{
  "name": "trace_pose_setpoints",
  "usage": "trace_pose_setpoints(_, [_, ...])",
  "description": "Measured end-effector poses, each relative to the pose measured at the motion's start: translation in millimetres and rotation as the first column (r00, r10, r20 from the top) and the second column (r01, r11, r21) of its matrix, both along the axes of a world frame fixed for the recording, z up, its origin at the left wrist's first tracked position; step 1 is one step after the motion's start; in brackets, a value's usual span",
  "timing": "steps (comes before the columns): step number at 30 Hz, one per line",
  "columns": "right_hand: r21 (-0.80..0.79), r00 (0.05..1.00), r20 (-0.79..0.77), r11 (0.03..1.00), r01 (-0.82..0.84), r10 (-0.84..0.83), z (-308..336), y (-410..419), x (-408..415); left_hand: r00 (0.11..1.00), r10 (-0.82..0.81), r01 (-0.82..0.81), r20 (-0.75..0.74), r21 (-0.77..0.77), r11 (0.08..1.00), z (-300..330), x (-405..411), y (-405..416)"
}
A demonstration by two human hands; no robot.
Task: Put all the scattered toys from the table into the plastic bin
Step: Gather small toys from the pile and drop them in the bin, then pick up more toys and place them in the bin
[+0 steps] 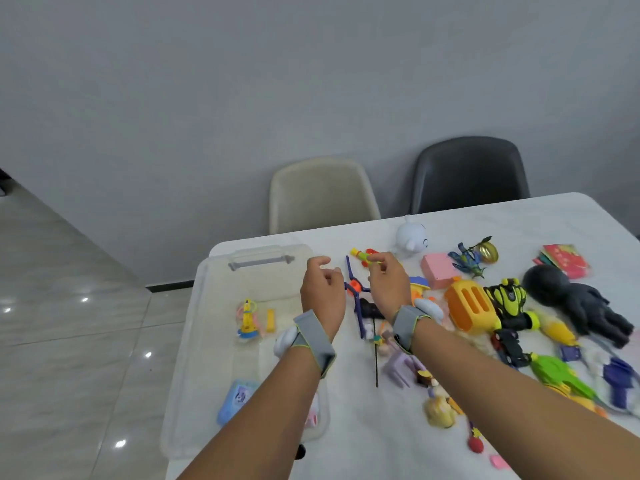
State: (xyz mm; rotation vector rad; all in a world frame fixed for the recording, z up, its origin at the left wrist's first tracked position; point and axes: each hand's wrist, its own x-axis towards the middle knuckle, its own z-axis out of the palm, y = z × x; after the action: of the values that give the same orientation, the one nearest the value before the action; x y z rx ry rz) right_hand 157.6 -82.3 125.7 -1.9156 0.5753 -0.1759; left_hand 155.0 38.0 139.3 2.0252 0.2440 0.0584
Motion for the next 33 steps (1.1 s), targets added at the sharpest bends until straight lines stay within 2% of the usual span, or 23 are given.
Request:
trace_pose_setpoints(5, [-0.096, 0.964, -0.266, 0.995, -0.040, 0.013, -50.0, -42.8, -8.6, 0.992, -0.033, 0.038, -0.125, 0.036, 0.999, -28.3, -2.1, -28.7])
trace_pose_setpoints(8, [-0.145, 0.936, -0.351, 0.985, -0.092, 0.036, -77.7, -56.8, -19.9, 0.974, -0.069, 0.093, -0.216, 0.105, 0.990, -55.5, -7.6, -39.9])
trace_pose_setpoints(12, [-0.196, 0.880, -0.454, 0.949, -0.249, 0.137, -109.4, -65.4, -35.6, 0.923, -0.091, 0.178, -0.375, 0.203, 0.963, -96.5, -20.7, -47.2])
trace_pose_setpoints(15, [-0.250, 0.803, -0.552, 0.874, -0.416, 0.225, -126.9, -67.2, -43.2, 0.904, -0.128, 0.262, -0.408, 0.291, 0.920, -121.3, -25.9, -52.2])
trace_pose_setpoints(18, [-0.270, 0.725, -0.618, 0.783, -0.560, 0.306, -136.4, -65.5, -53.4, 0.862, -0.240, 0.420, -0.447, 0.362, 0.832, -140.4, -24.1, -51.5])
trace_pose_setpoints(21, [-0.232, 0.665, -0.652, 0.739, -0.633, 0.365, -145.6, -67.4, -56.8, 0.804, -0.277, 0.515, -0.526, 0.385, 0.766, -161.6, -20.1, -54.7])
trace_pose_setpoints(25, [-0.192, 0.593, -0.689, 0.683, -0.705, 0.417, -141.7, -70.6, -53.7, 0.780, -0.286, 0.534, -0.556, 0.353, 0.768, -176.8, -14.9, -65.0])
trace_pose_setpoints(28, [-0.443, 0.688, -0.649, 0.574, -0.689, 0.325, -133.0, -68.6, -53.4, 0.744, -0.283, 0.564, -0.605, 0.342, 0.752, -184.9, -7.0, -74.6])
trace_pose_setpoints(30, [-0.518, 0.704, -0.608, 0.488, -0.703, 0.368, -130.8, -64.1, -50.5, 0.718, -0.272, 0.585, -0.640, 0.344, 0.735, -188.0, -2.4, -78.8])
trace_pose_setpoints(33, [-0.383, 0.591, -0.636, 0.462, -0.800, 0.496, -134.3, -53.7, -43.1, 0.694, -0.248, 0.601, -0.676, 0.354, 0.716, -192.9, 2.1, -77.9])
